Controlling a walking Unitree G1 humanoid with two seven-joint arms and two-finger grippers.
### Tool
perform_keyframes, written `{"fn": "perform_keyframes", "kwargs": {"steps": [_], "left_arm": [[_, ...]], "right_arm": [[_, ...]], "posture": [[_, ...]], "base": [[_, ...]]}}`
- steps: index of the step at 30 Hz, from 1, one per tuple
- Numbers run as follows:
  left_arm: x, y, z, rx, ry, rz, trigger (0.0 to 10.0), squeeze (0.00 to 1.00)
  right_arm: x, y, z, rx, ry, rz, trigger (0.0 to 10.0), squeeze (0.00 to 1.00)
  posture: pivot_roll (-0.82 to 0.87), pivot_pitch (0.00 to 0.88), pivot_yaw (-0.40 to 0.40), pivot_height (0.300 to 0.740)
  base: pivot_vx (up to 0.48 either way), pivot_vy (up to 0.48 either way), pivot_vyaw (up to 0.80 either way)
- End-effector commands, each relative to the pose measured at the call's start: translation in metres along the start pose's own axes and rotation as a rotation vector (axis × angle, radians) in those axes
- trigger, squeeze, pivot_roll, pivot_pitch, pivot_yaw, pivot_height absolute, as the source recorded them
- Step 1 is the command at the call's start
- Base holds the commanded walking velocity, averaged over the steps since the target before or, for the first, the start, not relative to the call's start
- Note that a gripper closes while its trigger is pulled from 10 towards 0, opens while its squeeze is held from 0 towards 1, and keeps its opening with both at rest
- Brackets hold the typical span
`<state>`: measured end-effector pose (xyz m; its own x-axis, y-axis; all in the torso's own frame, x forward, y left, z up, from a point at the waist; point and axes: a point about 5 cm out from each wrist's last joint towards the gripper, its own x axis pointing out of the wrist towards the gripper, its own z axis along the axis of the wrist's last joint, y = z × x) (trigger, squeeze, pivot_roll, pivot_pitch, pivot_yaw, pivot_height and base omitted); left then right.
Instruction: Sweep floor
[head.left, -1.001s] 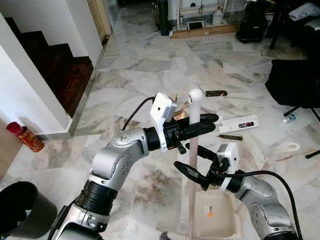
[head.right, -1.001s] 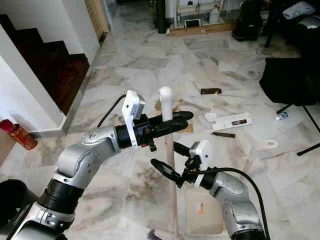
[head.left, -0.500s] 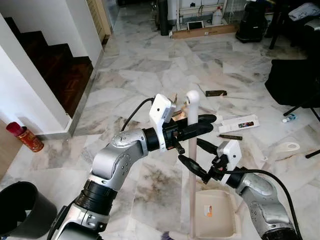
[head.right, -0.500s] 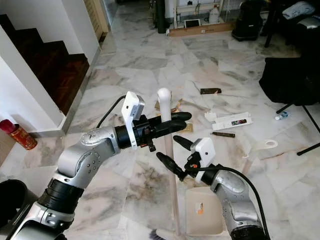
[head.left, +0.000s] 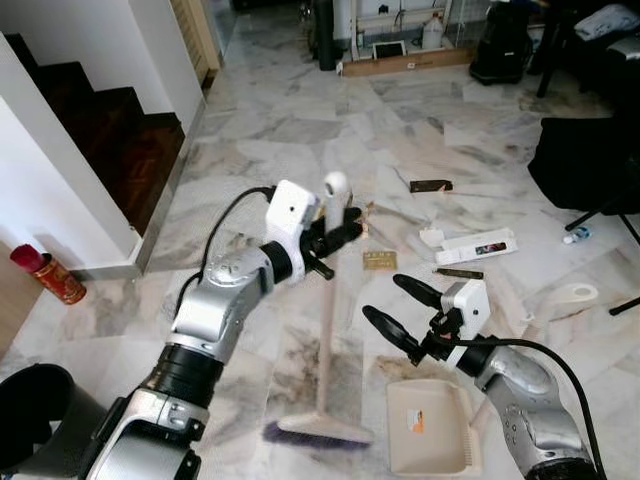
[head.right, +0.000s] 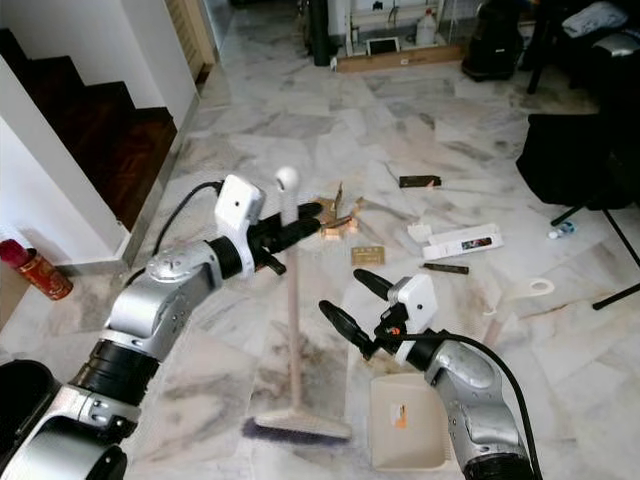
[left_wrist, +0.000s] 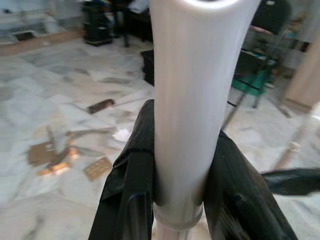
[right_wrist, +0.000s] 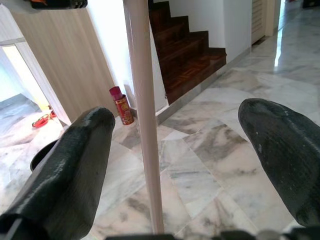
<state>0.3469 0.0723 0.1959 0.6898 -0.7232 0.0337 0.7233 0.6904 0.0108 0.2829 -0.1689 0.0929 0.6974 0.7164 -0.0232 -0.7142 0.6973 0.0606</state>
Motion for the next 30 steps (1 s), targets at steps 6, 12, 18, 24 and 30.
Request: {"fn": "perform_keyframes", "kwargs": {"steps": [6, 12, 18, 24, 30], "left_arm": [[-0.014, 0.057, -0.007, 0.101, 0.073, 0.474, 10.0, 0.00], [-0.040, 0.082, -0.020, 0.029, 0.056, 0.727, 10.0, 0.00], [-0.064, 0.097, -0.044, -0.020, 0.041, 0.960, 10.0, 0.00], [-0.089, 0.102, -0.069, -0.111, 0.033, 1.163, 10.0, 0.00], [-0.090, 0.096, -0.078, -0.150, -0.028, 1.199, 10.0, 0.00]], "right_arm": [[0.000, -0.010, -0.003, -0.042, 0.017, -0.114, 10.0, 0.00], [-0.003, -0.012, -0.010, -0.037, 0.012, -0.242, 10.0, 0.00], [-0.008, -0.026, -0.017, -0.071, 0.019, -0.494, 10.0, 0.00], [-0.018, -0.039, -0.018, -0.087, -0.003, -0.725, 10.0, 0.00], [-0.025, -0.047, -0.022, -0.092, -0.003, -0.830, 10.0, 0.00]], "posture": [[-0.03, 0.017, 0.109, 0.740], [-0.03, 0.012, 0.081, 0.740], [-0.04, 0.002, 0.051, 0.740], [-0.05, 0.000, 0.016, 0.740], [-0.05, 0.000, -0.009, 0.740]], "base": [[0.000, 0.000, 0.00], [0.000, 0.000, 0.00], [0.000, 0.000, 0.00], [0.000, 0.000, 0.00], [0.000, 0.000, 0.00]]}}
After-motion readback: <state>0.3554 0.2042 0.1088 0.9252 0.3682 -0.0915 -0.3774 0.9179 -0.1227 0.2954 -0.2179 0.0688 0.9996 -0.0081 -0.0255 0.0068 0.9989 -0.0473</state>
